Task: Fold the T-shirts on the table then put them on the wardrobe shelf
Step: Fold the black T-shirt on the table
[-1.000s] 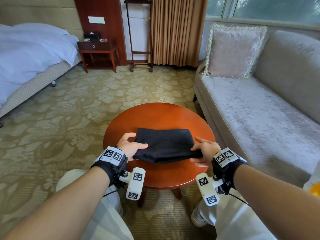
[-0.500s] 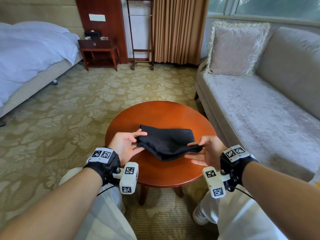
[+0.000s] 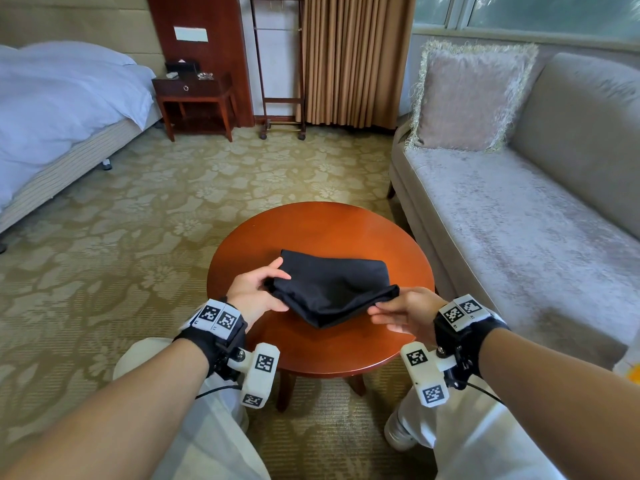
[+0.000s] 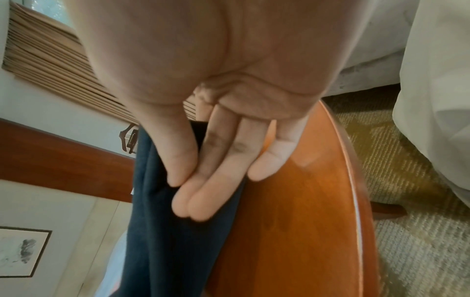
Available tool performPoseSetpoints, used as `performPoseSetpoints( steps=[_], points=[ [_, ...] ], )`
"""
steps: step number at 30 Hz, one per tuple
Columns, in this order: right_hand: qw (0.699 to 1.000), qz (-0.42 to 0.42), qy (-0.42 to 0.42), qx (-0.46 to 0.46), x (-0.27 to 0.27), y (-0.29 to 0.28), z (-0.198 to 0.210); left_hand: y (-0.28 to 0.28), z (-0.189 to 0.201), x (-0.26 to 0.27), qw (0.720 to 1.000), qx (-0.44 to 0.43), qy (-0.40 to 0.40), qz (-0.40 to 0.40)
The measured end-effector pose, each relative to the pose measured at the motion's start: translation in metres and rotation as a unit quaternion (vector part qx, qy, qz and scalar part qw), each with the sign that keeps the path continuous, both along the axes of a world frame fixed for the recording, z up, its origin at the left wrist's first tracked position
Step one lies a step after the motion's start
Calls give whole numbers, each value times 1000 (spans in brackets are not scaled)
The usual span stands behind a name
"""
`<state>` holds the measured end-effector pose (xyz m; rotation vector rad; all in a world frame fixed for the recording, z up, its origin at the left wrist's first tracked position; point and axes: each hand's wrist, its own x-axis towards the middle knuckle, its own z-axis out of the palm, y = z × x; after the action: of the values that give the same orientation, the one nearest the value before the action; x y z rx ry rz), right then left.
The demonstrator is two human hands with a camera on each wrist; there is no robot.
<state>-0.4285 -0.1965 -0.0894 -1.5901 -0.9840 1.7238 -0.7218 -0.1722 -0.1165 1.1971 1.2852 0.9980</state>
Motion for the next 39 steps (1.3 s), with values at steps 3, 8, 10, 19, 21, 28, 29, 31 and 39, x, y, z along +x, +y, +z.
performPoseSetpoints(
  steps=[3,8,10,19,21,28,29,31,39],
  points=[
    [996,-8,-86,8,0,3,-1,-2,4,2,998,21,60,-8],
    [970,-83,-222,58,2,11,5,5,4,-4,987,48,149,-26],
    [968,-103,-216,72,3,12,9,7,5,-6,985,43,161,-44],
    [966,-132,-177,135,-4,27,2,25,-7,-5,986,13,163,-34],
    [959,-116,-208,152,-5,32,-8,31,-12,-7,977,17,211,-37],
    [919,-98,-365,109,-13,48,-32,39,-21,-2,944,10,330,-10],
    [915,-100,-379,99,-14,51,-34,41,-21,0,940,5,341,-6],
    [911,-99,-394,76,-16,58,-36,46,-21,3,932,3,363,-3],
    [892,-72,-445,21,-18,72,-44,64,-27,6,910,2,413,23]
  ],
)
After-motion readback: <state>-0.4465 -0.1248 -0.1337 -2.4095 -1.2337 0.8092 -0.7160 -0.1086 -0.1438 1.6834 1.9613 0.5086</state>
